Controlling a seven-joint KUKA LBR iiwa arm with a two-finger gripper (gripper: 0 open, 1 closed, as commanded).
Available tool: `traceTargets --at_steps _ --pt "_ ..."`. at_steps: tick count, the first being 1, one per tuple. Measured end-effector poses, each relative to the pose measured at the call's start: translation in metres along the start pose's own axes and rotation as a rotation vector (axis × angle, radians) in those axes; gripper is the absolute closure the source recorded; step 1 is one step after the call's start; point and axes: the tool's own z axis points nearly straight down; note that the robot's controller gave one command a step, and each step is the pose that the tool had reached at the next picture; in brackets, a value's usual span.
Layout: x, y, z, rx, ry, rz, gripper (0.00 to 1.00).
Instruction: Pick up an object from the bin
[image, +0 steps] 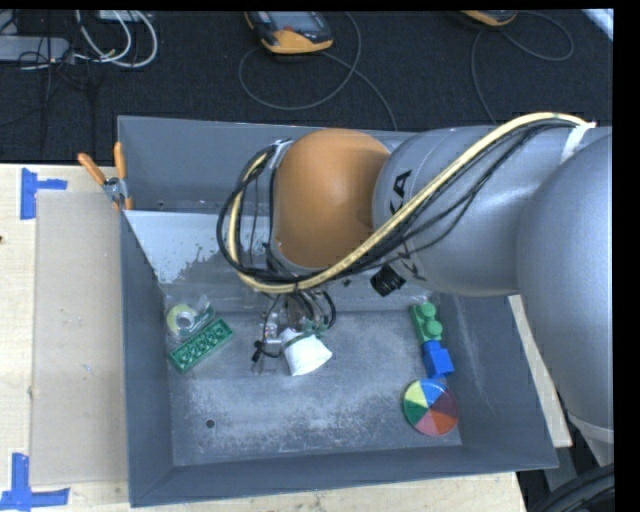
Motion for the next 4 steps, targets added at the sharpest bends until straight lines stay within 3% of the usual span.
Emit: traceTargets --at_steps 1,2,3,4 --pt "-0.002 -0.001 -0.005 -0.001 -0.007 0.004 0.00" --pt "-0.018 0.033 0.022 0.000 -0.014 -0.098 0.00" --pt "-0.022 0.072 0.048 -0.001 -0.007 -0.059 0.00" --pt "-0.041 0.072 0.056 0.001 -0.016 -0.250 0.00"
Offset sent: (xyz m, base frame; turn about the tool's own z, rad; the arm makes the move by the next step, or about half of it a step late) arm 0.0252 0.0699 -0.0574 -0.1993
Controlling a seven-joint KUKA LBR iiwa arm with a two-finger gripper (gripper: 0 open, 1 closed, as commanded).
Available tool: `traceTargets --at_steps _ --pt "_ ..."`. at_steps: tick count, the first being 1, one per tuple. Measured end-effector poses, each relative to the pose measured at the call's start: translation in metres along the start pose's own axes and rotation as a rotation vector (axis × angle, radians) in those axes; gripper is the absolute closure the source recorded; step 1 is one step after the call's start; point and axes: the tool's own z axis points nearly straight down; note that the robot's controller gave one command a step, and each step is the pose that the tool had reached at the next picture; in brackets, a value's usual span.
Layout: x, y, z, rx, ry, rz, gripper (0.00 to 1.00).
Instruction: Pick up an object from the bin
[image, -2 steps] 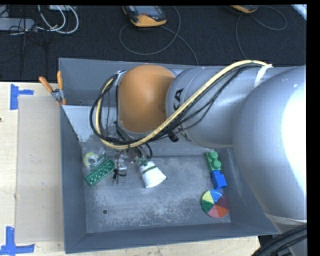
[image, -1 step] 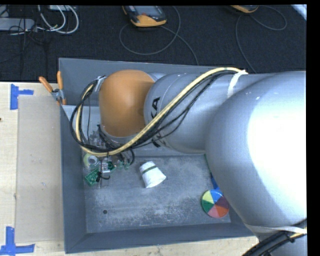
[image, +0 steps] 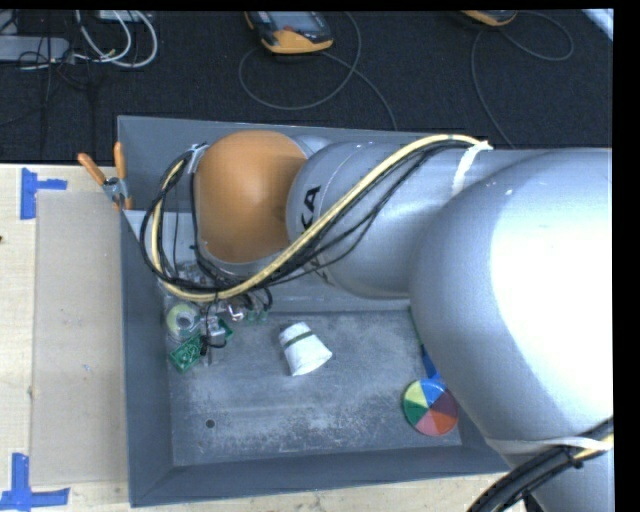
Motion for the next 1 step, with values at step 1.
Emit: traceTargets --at_steps 1 --pt "0.0131 0.0026 0.0368 -0.002 0.004 0.288 0.00"
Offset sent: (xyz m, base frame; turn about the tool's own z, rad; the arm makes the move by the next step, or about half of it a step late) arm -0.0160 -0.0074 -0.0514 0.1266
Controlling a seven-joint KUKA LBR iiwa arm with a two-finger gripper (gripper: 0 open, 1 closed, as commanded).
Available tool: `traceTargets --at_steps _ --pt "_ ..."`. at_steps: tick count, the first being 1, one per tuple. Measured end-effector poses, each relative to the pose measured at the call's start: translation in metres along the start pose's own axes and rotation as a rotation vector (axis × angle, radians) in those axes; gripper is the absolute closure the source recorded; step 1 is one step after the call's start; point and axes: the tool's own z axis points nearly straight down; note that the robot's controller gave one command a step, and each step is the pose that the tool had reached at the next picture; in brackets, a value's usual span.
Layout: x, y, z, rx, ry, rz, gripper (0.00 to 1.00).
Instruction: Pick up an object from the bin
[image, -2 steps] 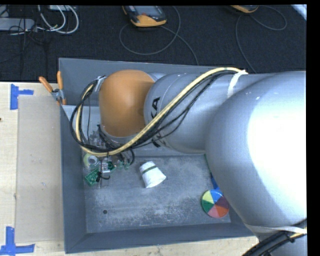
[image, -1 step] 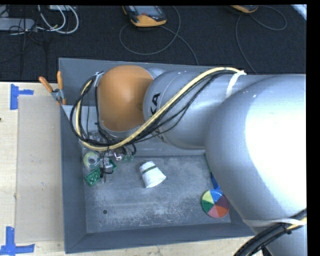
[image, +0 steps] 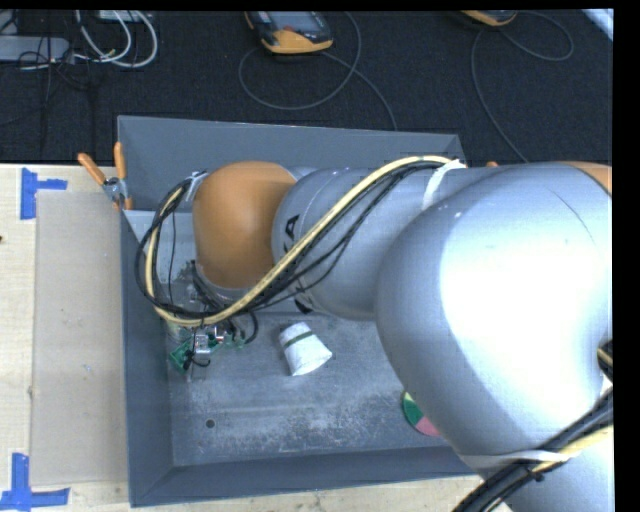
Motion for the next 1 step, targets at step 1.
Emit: traceTargets --at_steps 1 --pt "0.0009 -0.0051 0.0117 -0.002 -0.009 -0.161 1.00"
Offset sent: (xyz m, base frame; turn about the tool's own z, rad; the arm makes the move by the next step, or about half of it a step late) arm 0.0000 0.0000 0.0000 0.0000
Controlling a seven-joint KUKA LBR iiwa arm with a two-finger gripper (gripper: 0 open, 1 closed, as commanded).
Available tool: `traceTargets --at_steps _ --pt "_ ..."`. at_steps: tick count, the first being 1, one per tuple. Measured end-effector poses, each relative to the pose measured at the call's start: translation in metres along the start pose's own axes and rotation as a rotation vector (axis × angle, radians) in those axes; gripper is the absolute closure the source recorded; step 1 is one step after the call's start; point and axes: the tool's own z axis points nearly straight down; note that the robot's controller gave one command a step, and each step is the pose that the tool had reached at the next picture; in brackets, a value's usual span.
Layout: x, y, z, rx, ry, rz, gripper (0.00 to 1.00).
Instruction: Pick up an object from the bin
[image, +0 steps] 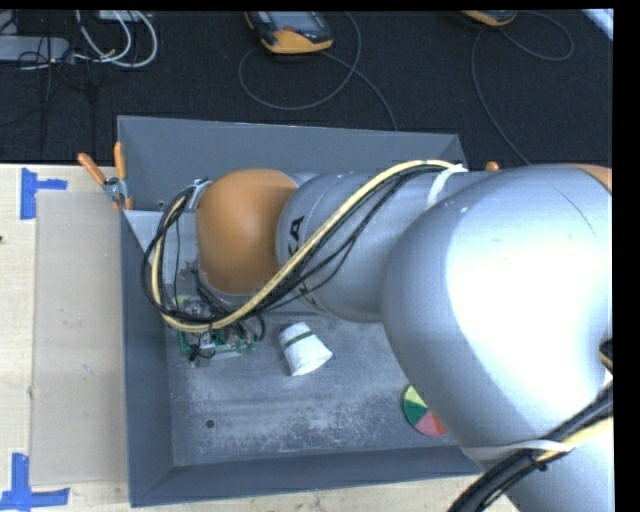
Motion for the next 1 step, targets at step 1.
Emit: traceTargets --at_steps 1 --pt "0.0000 0.0000 0.0000 0.000 0.000 0.000 1.00"
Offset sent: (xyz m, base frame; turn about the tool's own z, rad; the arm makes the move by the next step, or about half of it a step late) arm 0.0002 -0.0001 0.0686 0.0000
